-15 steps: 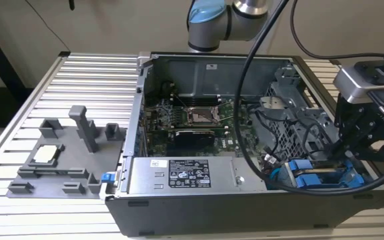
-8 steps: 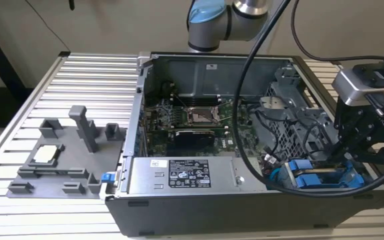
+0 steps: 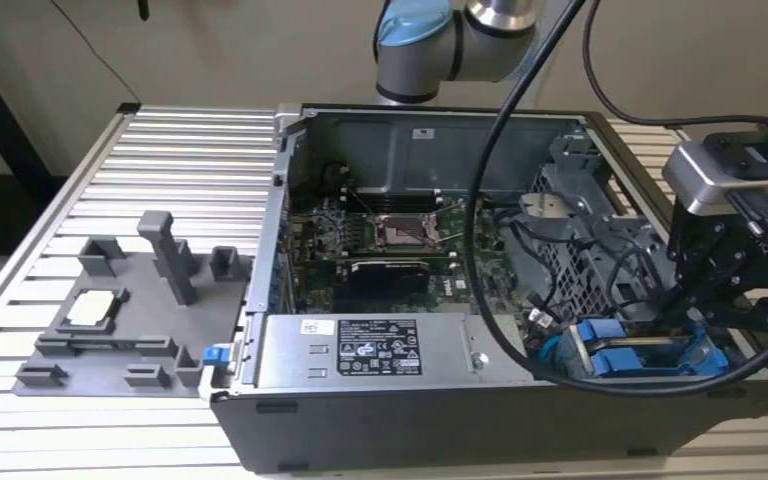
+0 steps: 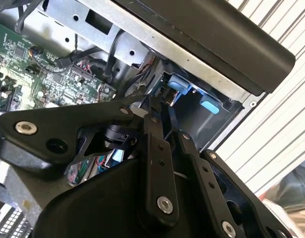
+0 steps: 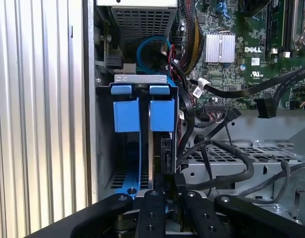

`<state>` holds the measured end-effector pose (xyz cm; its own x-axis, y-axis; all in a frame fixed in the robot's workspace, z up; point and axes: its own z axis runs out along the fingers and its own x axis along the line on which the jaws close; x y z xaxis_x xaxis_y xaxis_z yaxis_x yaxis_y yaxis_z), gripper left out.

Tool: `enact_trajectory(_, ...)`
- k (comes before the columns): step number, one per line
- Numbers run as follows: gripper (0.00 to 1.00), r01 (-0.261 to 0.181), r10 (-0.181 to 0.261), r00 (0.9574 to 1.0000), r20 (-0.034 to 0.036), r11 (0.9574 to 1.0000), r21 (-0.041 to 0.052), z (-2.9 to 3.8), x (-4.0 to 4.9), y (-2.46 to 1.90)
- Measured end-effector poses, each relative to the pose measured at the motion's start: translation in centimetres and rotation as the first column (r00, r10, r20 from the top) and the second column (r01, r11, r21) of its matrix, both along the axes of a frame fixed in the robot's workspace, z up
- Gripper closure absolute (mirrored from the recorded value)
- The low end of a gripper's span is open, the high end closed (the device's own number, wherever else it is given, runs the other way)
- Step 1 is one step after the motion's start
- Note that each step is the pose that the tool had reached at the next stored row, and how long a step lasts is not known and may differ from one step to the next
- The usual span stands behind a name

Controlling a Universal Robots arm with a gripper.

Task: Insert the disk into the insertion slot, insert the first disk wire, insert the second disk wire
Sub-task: 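Insert the first disk wire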

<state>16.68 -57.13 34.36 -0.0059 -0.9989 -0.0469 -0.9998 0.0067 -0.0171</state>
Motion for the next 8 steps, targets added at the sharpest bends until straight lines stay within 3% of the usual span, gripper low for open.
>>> enact_trajectory(8,0.81,0.011,-0.011,0.9999,0.0,0.9999,-0.0005,-0.26,0.03,0.0)
